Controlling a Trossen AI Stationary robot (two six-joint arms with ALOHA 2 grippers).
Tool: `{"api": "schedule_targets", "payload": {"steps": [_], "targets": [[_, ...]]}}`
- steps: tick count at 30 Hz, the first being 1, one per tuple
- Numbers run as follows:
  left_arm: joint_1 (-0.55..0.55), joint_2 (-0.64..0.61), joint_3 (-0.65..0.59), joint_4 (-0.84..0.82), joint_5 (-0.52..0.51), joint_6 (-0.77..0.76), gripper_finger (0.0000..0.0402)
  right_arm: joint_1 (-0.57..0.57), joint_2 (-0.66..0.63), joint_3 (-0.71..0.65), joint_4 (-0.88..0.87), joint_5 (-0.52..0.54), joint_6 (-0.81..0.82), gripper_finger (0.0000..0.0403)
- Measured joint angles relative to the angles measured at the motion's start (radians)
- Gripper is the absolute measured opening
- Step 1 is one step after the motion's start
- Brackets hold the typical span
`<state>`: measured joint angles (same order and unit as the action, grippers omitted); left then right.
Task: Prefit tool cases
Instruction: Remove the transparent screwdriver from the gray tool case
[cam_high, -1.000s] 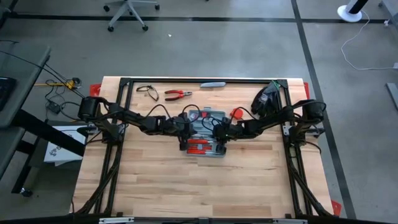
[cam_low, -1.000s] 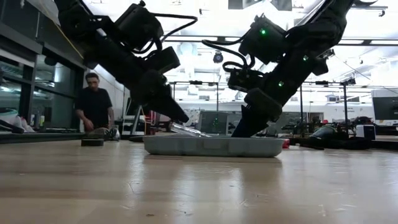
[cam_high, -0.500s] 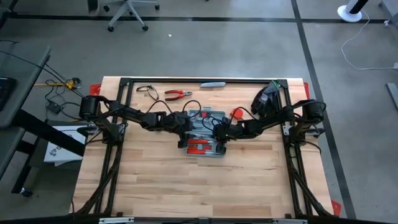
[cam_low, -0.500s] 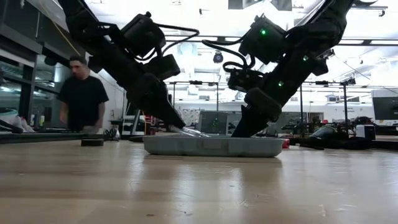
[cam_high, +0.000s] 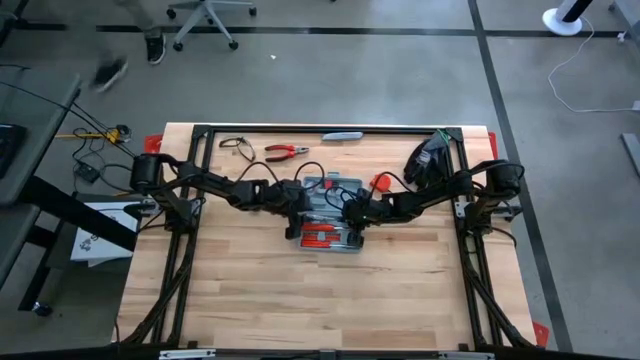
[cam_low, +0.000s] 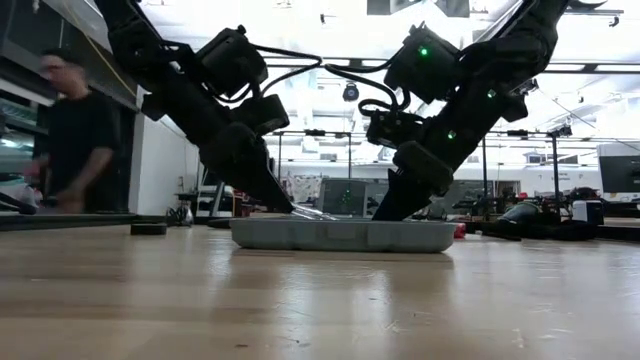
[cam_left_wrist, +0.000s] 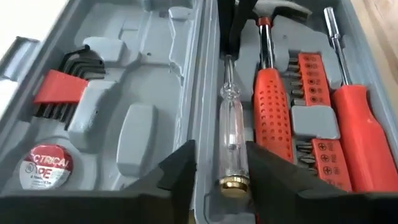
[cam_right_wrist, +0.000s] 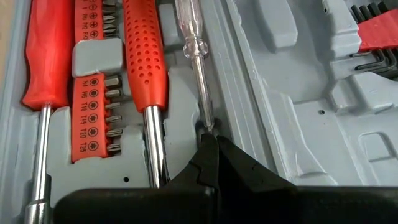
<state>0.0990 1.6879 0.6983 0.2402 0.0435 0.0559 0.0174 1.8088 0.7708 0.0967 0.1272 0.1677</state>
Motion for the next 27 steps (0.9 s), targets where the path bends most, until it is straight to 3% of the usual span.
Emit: {"api": "schedule_targets", "payload": {"steps": [4,17,20,27], "targets": [[0.0,0.009,0.001,-0.009,0.008,0.003,0.0033,0.0,0.0,0.0,0.002,0.0,0.0,0.0],[-0.014,-0.033,0.0,-0.032,-0.027,0.001,0.0031,0.0,-0.007,0.0,0.0,-0.001,-0.008,0.0],[-0.022,-0.08,0.0,-0.111,-0.047,-0.002,0.0031,0.0,-0.025,-0.001,-0.004,-0.001,-0.003,0.0],[-0.061,-0.276,0.0,-0.409,-0.207,-0.032,0.0031,0.0,-0.062,-0.004,-0.046,0.032,-0.009,0.0]]}}
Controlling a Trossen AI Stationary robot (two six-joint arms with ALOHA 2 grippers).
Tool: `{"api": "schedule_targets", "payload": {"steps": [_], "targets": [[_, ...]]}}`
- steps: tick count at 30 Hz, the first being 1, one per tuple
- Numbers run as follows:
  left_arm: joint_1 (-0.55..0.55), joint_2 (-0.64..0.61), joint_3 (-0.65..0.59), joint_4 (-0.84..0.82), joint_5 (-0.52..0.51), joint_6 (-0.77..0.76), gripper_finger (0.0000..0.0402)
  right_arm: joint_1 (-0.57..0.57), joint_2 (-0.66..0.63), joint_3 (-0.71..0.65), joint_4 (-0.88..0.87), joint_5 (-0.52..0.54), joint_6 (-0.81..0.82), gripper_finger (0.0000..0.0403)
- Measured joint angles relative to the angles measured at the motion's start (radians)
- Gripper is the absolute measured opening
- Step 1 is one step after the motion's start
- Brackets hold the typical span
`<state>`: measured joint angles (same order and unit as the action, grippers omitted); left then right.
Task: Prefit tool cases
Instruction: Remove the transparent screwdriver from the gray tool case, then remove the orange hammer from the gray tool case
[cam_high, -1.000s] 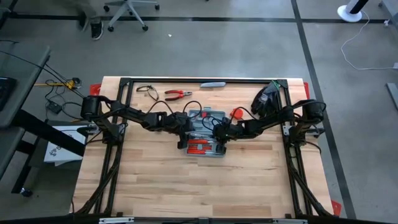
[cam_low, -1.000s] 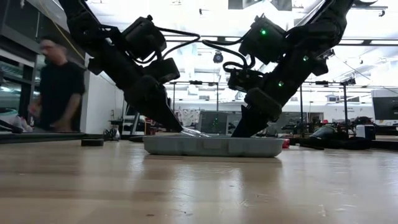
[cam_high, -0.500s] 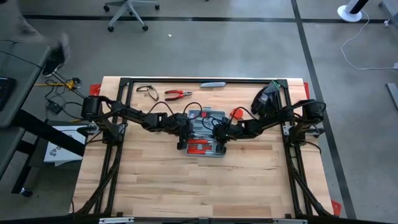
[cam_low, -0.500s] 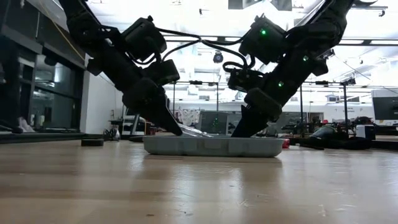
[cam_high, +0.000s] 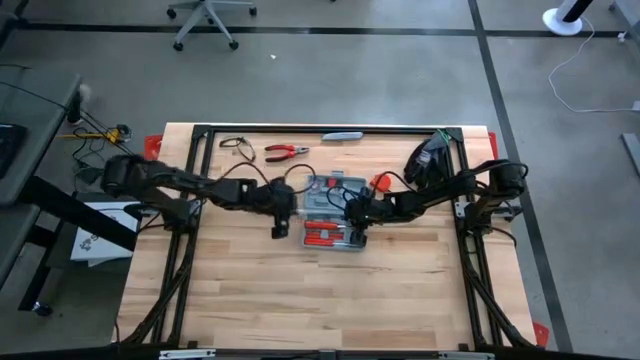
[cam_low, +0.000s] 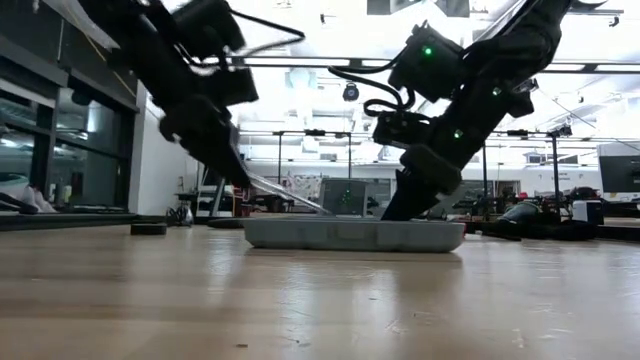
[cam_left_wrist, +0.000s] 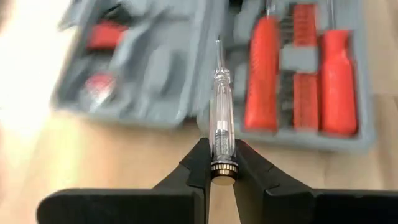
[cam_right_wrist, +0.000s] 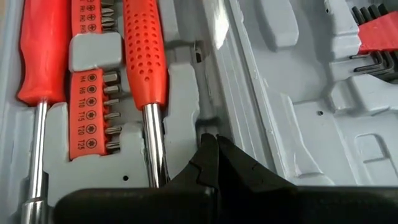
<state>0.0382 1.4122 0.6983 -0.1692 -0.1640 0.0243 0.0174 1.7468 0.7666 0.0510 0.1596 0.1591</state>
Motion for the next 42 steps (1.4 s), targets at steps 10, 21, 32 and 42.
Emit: {"api": "schedule_targets", "payload": {"steps": [10,21,32,42], "targets": [[-0.017,-0.238,-0.014,-0.455,-0.176,-0.246,0.0031,0.0,-0.002,0.002,-0.021,0.015,0.001,0.0],[-0.017,-0.23,-0.075,-0.408,-0.297,-0.327,0.0146,0.0,-0.003,0.003,-0.018,0.023,-0.002,0.0],[-0.019,-0.23,-0.076,-0.408,-0.259,-0.329,0.016,0.0,-0.003,0.003,-0.018,0.024,0.007,0.0],[-0.019,-0.23,-0.076,-0.408,-0.257,-0.329,0.0161,0.0,-0.003,0.003,-0.002,0.025,-0.002,0.0]]}}
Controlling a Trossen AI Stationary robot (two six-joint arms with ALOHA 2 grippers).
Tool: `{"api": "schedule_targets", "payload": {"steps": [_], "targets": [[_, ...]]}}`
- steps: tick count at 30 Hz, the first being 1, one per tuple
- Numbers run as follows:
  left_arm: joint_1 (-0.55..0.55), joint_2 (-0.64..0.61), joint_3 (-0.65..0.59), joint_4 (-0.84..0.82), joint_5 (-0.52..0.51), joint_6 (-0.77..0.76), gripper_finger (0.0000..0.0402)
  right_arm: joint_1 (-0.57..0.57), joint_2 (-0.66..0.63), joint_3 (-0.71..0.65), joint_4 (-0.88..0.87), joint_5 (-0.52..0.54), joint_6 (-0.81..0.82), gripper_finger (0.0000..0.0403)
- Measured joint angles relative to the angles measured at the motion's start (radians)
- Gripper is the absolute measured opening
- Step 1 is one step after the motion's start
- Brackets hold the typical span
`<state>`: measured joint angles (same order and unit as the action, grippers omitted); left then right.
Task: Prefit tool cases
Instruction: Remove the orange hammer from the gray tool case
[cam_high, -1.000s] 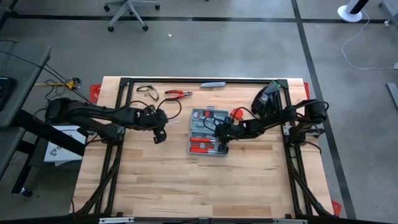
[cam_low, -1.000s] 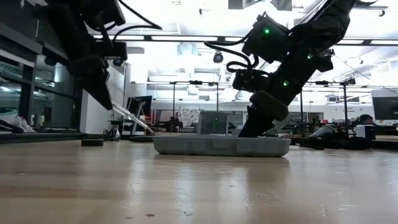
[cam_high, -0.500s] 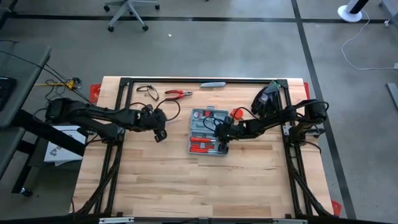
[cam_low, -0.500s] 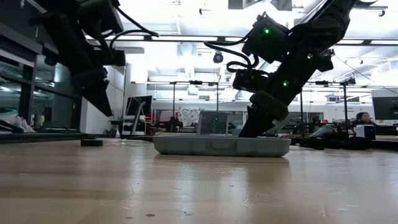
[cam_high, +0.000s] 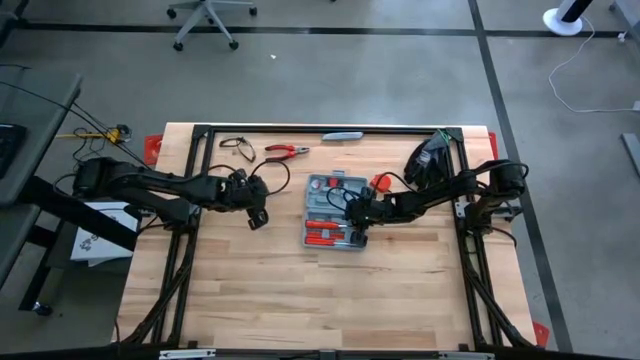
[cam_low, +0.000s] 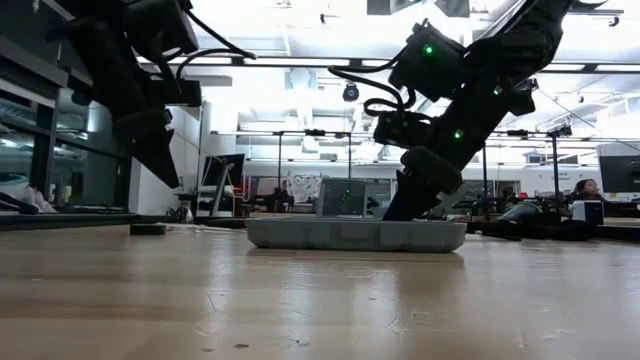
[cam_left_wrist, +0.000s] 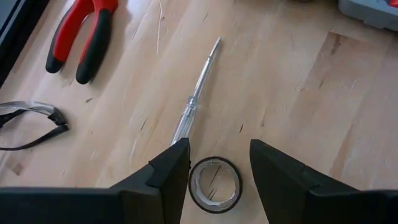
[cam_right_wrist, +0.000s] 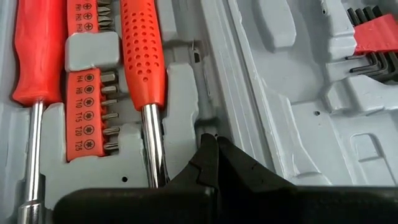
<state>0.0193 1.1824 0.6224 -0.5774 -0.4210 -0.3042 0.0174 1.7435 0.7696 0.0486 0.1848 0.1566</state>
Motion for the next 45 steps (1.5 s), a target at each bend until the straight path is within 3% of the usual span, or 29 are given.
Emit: {"api": "schedule_targets", "payload": {"steps": [45], "targets": [[0.0,0.0,0.0,0.0,0.0,0.001,0.0161,0.01,0.0,0.001,0.001,0.0,0.022,0.0]]}}
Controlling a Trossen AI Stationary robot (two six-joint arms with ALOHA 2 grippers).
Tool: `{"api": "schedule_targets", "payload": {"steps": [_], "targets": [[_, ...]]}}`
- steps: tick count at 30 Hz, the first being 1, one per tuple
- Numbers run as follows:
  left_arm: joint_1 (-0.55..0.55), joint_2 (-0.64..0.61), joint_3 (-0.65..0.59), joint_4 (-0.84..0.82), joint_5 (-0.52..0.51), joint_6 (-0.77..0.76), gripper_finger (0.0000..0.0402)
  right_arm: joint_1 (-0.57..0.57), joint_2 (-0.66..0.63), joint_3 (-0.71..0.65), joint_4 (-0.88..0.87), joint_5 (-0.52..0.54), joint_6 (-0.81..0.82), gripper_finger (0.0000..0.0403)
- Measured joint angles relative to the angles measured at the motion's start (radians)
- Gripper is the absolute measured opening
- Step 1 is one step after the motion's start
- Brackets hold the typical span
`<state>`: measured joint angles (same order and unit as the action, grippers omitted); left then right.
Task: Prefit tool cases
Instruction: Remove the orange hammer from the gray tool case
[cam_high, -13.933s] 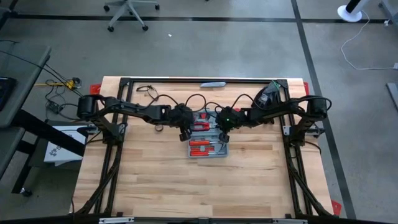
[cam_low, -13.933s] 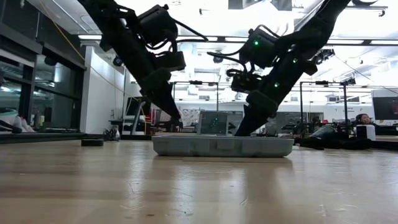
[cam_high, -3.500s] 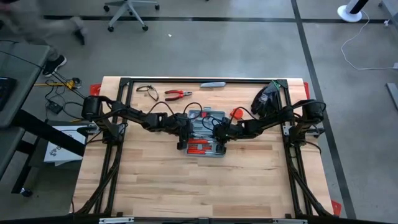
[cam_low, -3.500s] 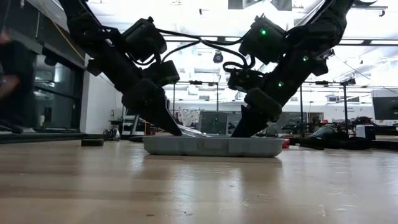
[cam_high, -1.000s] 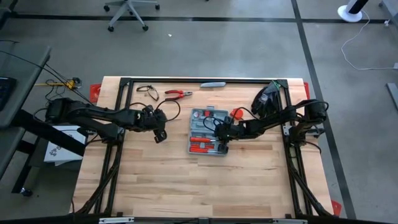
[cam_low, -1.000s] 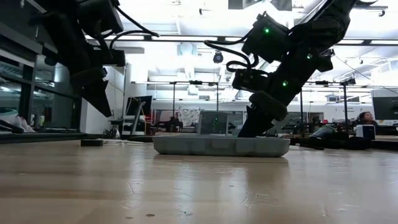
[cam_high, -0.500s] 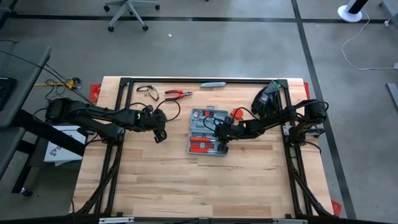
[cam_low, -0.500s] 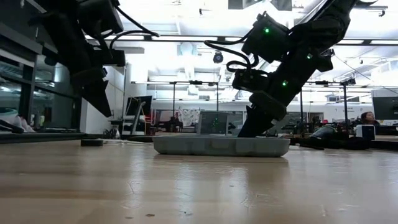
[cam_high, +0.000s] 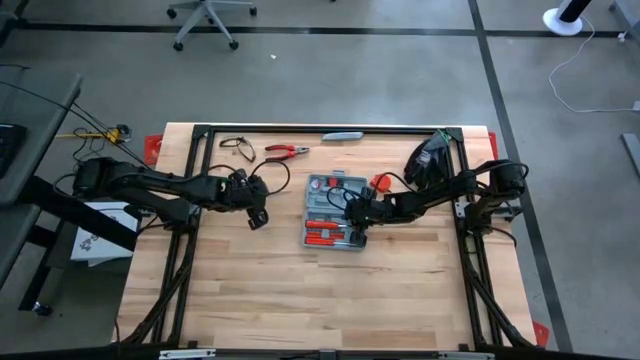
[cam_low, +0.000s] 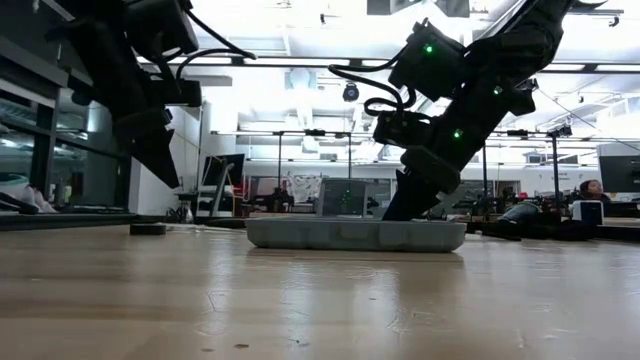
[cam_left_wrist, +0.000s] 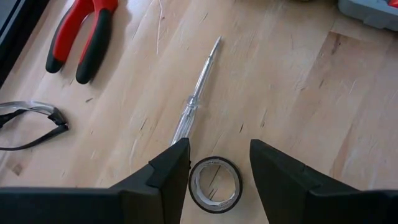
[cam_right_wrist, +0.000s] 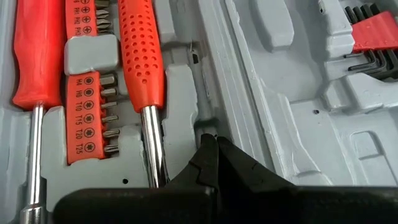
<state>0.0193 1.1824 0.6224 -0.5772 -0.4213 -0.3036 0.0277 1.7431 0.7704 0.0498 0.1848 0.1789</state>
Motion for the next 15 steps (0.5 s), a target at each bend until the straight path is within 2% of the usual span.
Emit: {"api": "schedule_targets", "payload": {"steps": [7,15], "targets": [[0.0,0.0,0.0,0.015,0.0,0.0,0.0161,0.001,0.0,0.0,0.0,-0.002,0.007,0.0],[0.0,0.0,0.0,0.133,0.0,0.0,0.0161,0.002,-0.003,0.001,0.001,-0.042,0.058,0.0]]}}
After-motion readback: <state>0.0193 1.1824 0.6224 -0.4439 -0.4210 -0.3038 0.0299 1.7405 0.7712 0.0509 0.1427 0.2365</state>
